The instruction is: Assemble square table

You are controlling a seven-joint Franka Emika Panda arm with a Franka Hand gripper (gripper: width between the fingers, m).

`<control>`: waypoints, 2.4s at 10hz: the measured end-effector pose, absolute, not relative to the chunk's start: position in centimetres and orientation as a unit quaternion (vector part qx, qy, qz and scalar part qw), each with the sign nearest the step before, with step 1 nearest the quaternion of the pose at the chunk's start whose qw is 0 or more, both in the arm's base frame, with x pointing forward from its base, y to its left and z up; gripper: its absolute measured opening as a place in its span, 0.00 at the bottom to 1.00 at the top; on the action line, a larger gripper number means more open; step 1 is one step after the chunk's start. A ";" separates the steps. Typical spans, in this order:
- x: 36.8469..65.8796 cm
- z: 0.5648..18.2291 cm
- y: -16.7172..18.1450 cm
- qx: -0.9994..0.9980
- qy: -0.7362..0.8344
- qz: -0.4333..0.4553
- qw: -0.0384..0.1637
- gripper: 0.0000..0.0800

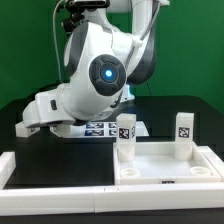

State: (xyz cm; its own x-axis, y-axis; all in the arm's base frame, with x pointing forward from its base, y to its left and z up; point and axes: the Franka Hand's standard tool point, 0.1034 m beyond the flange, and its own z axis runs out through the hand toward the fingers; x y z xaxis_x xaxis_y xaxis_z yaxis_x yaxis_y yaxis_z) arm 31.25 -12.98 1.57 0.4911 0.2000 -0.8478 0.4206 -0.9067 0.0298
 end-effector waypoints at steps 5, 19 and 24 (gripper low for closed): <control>36.4 8.5 -10.2 0.864 0.191 -0.451 0.120 0.36; 49.8 20.6 -5.8 0.977 0.199 -0.022 0.073 0.36; 55.5 20.2 -0.3 0.978 0.173 0.113 0.041 0.36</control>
Offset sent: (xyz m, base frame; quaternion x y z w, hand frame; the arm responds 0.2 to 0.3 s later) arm 0.0578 0.0308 0.0800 -0.0014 -0.0017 0.0099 0.9999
